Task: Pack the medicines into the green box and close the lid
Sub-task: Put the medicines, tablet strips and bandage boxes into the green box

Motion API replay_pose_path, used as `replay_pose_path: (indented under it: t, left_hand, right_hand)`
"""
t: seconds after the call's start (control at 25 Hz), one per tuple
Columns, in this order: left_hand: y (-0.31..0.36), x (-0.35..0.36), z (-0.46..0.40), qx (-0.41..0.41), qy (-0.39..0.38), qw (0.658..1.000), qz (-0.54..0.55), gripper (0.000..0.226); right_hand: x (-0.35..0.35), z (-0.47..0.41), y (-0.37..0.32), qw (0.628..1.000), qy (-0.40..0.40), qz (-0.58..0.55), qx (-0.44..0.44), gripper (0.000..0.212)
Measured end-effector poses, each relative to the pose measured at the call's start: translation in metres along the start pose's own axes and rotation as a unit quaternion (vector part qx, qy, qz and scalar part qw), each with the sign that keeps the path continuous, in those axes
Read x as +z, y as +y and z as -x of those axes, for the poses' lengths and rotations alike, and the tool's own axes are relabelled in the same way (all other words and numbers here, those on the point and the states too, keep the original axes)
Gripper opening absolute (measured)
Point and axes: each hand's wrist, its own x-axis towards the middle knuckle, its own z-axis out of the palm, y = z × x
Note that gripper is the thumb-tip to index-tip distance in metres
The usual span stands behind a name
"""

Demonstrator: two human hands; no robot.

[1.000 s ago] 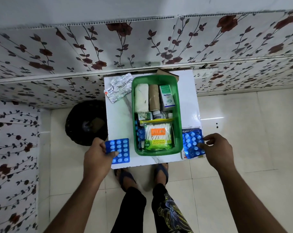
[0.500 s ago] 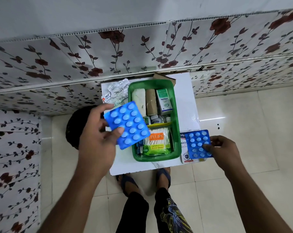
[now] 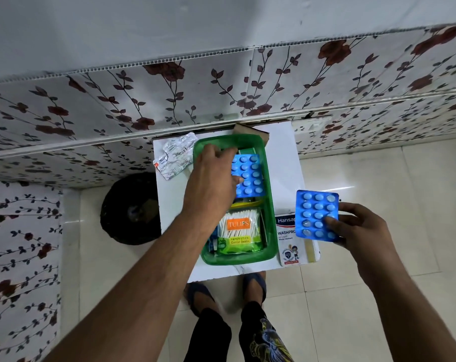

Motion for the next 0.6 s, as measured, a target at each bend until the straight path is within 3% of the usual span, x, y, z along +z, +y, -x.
replay_pose_path:
  t: [0.16, 0.24, 0.32, 0.44, 0.6]
  left_hand:
    - [0.002, 0.002, -0.003, 0.038, -0.027, 0.994, -0.096, 0.061]
    - [0.001, -0.009, -0.002, 0.023, -0.026, 0.998, -0.055, 0.057]
    - [-0.010, -0.029, 0.007, 0.002, 0.051, 0.998, 0.020, 0.043]
    - [-0.047, -0.049, 0.028, -0.072, 0.140, 0.980, 0.118, 0.026]
    - [-0.084, -0.043, 0.045, -0.146, 0.110, 0.973, 0.139, 0.025]
  right_hand:
    - [0.014, 0.015, -0.027, 0.999, -0.008, -0.042, -0.029, 0.031]
    - [0.028, 0.024, -0.044, 0.997, -0.013, -0.045, -0.056, 0.032]
    - [0.053, 0.032, -0.060, 0.996, -0.028, -0.035, -0.084, 0.036]
    - [0.106, 0.029, -0.078, 0.988, -0.050, 0.064, -0.132, 0.041]
    - [0.164, 0.011, -0.084, 0.955, -0.063, 0.226, -0.182, 0.040]
